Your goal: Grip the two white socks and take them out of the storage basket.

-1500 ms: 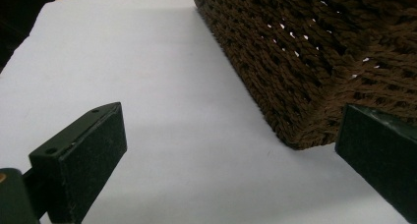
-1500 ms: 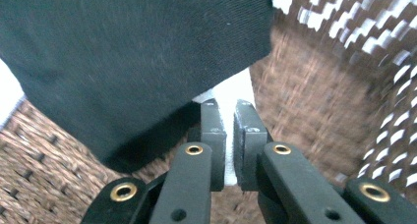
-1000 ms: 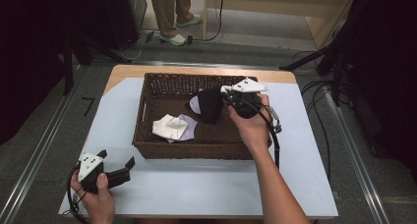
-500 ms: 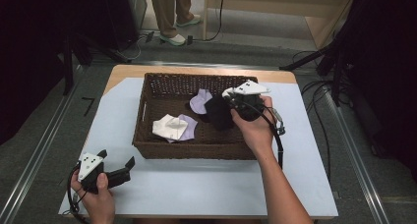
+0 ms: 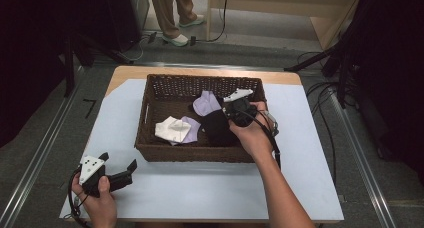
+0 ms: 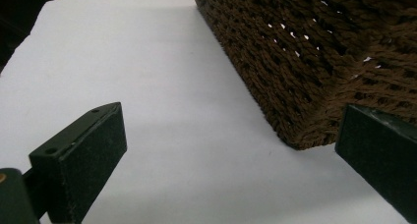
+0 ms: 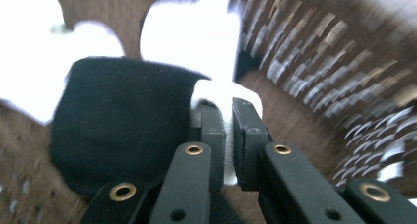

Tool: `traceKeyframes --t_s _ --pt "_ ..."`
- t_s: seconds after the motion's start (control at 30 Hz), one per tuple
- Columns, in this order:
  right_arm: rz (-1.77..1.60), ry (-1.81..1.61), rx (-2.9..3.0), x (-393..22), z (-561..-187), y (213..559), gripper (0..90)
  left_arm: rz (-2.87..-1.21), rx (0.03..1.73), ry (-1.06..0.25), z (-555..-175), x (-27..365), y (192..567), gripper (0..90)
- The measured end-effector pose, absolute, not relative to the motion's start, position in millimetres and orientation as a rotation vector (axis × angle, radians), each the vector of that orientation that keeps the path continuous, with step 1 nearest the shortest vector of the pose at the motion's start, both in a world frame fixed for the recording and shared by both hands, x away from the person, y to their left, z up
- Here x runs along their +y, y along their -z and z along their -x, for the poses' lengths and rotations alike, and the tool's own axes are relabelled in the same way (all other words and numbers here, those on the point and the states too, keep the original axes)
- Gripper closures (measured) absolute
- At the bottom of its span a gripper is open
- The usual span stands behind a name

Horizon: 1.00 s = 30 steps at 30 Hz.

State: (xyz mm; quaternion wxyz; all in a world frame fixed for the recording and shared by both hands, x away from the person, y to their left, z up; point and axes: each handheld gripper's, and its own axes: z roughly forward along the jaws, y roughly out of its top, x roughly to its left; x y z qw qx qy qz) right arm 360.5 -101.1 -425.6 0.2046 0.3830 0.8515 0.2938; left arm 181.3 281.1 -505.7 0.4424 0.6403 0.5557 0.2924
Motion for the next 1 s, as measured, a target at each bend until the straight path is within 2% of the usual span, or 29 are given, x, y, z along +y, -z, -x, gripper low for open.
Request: traceKeyframes --t_s 0.27,0.4,0.47,0.57,0.63,1.0 --pt "-1.181 -0.881 1.996 -110 -355 403 85.4 -1.589 1.383 -0.725 -182 281 506 0.0" --pt "-0.904 -1.111 2.123 -93 -344 393 85.1 -1.589 1.384 -0.726 -182 281 506 0.0" --pt "-0.907 -1.018 2.266 -85 -347 404 85.0 -1.589 1.385 -0.725 -182 282 506 0.0" --pt "-1.142 -0.851 2.194 -102 -361 417 85.0 -1.582 1.385 -0.721 -181 282 506 0.0" --pt "-1.236 -0.894 2.122 -114 -362 418 85.1 -1.583 1.385 -0.720 -181 282 506 0.0" --pt "-1.153 -1.187 1.850 -144 -341 385 85.7 -1.588 1.384 -0.728 -181 281 506 0.0"
